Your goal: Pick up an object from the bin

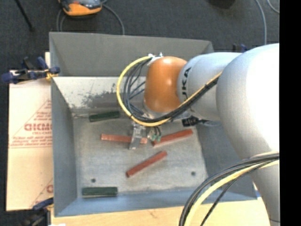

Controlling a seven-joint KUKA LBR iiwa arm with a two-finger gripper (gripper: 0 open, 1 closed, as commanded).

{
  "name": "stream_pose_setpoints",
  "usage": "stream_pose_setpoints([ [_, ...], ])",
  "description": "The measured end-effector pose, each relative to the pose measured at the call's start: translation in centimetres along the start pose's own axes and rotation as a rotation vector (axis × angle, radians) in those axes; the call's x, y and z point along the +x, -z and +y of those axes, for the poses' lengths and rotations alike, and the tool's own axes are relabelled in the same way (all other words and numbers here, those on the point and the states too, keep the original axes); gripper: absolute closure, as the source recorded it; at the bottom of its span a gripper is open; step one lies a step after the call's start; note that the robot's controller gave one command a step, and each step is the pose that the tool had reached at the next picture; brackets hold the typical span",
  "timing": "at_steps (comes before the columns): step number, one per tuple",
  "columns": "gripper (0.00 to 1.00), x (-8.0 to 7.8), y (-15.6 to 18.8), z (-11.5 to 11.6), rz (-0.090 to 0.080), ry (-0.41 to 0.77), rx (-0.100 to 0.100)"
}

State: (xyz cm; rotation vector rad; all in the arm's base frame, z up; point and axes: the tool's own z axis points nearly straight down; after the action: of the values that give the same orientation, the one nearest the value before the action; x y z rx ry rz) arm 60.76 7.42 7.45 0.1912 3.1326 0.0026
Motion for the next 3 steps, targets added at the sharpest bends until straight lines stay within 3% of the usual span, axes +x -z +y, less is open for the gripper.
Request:
stream_pose_setpoints([
  [3,1.0,0.1,3.4,-0.1,0.007,0.0,0.001],
])
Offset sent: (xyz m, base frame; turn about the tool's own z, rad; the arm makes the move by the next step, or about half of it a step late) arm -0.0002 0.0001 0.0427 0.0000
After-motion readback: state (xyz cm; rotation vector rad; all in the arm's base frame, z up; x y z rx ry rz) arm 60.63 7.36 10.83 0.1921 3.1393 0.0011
